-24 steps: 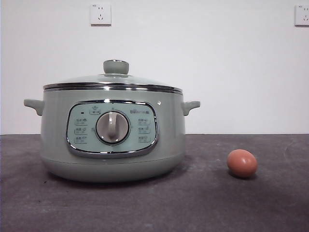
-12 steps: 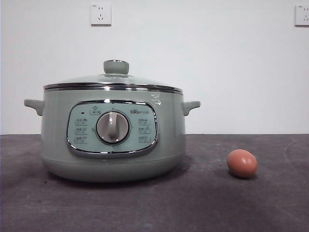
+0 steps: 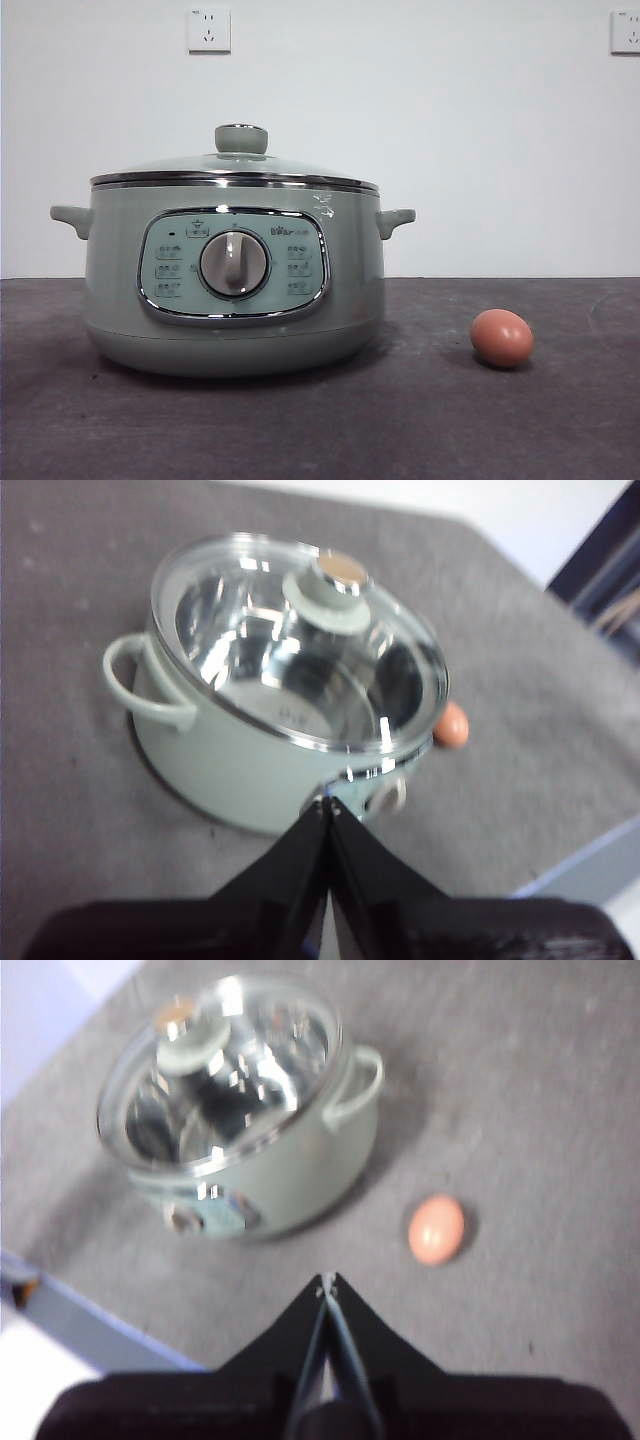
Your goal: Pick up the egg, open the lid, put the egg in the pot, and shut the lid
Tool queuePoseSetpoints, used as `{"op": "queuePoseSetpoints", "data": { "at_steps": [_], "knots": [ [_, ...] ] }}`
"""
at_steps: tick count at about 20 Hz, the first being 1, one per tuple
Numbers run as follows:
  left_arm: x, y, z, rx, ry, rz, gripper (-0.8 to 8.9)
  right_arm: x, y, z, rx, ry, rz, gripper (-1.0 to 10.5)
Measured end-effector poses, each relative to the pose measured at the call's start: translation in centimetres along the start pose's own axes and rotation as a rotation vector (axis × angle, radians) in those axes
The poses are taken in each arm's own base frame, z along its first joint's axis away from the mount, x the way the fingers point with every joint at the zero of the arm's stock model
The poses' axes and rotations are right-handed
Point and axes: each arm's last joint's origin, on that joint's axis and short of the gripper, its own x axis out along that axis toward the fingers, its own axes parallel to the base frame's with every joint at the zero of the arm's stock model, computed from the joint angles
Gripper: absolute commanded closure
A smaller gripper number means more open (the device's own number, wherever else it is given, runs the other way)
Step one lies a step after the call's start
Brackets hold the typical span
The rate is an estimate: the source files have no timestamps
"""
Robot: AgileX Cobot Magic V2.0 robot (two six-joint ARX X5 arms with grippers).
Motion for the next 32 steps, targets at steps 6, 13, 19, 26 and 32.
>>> {"op": "queuePoseSetpoints", "data": {
  "at_steps": [6,13,19,26,32],
  "knots": [
    [-1.7,-1.2,1.8,0.074,0.056,0.027,8.2,0.1,-0.2,-0.3,0.001,0.2,-0.054,9.6],
    [-1.3,-0.7,2.0,0.061,0.092,0.099,1.89,0.4,-0.4,-0.2,0.011,0.202,-0.063,4.3],
    [-1.0,-0.4,1.9,0.04,0.128,0.126,1.81,0.6,-0.5,0.0,0.041,0.197,-0.066,3.5],
    [-1.0,-0.4,1.9,0.04,0.128,0.127,1.81,3.9,-1.7,1.7,0.064,0.242,-0.044,3.5],
    [-1.0,-0.4,1.9,0.04,0.128,0.127,1.81,11.7,-2.8,3.1,0.025,0.364,-0.107,3.5]
  ]
}}
